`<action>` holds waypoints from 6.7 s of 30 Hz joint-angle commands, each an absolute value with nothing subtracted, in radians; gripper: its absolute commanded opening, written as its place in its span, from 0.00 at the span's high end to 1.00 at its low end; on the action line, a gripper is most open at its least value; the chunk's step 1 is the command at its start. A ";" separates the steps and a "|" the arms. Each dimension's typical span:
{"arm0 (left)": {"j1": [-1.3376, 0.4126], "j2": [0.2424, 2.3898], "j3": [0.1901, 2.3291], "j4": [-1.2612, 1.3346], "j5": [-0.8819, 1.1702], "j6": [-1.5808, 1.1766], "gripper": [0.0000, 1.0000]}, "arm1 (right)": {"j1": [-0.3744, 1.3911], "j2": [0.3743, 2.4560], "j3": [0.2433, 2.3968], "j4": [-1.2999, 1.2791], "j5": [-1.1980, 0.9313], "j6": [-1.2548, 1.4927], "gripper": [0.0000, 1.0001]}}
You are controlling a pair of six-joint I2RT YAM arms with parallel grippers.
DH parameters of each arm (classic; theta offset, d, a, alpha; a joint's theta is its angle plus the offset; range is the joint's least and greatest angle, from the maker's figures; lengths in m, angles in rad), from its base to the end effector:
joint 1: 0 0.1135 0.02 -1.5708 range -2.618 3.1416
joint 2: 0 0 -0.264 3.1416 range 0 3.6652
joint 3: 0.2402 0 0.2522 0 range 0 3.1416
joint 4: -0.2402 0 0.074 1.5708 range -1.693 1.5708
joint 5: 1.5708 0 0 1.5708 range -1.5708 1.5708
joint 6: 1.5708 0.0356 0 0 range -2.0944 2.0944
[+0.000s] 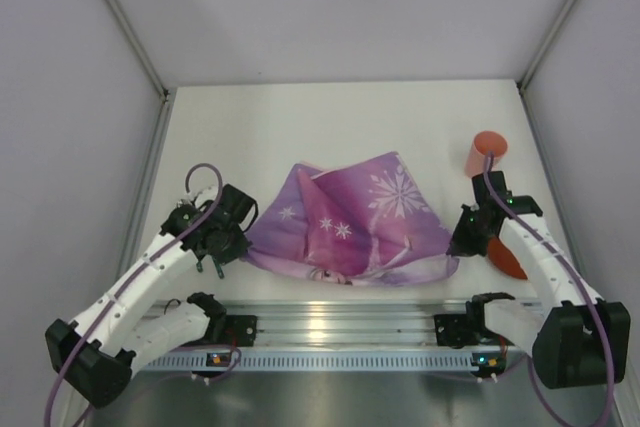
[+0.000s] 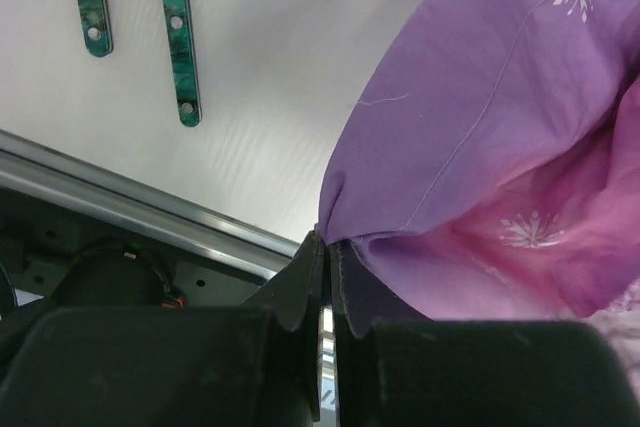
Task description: Set the dinner table for one person
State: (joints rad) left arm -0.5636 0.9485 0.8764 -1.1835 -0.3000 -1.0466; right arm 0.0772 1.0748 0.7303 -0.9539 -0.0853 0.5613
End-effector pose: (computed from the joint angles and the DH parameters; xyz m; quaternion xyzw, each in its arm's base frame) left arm 0.1309 -0.0703 0.2675 -0.2563 0.9426 -0.0096 0.2139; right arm 0.1739 0.0165 0.2140 0.2316 0.9624 0.0827 0.1155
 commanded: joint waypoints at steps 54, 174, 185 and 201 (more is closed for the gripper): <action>-0.245 2.042 1.338 -0.380 0.356 -0.371 0.45 | 0.183 2.129 1.568 -0.692 -0.371 0.495 0.00; -0.118 1.989 1.534 -0.682 -0.202 -0.373 1.00 | 0.021 2.164 1.836 -0.928 -0.100 0.431 1.00; -0.081 2.031 1.706 -0.753 -0.173 -0.390 0.02 | 0.009 2.191 2.048 -0.925 -0.221 0.397 0.00; -0.095 1.715 1.398 -0.672 -0.110 -0.482 0.01 | -0.270 1.718 1.740 -0.933 -0.118 0.417 0.00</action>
State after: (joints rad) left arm -0.0940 1.7527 1.4265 -0.7063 -0.1249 -0.4812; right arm -0.2016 1.7260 1.8175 -0.9100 -0.1909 0.4122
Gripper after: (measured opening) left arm 0.987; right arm 0.996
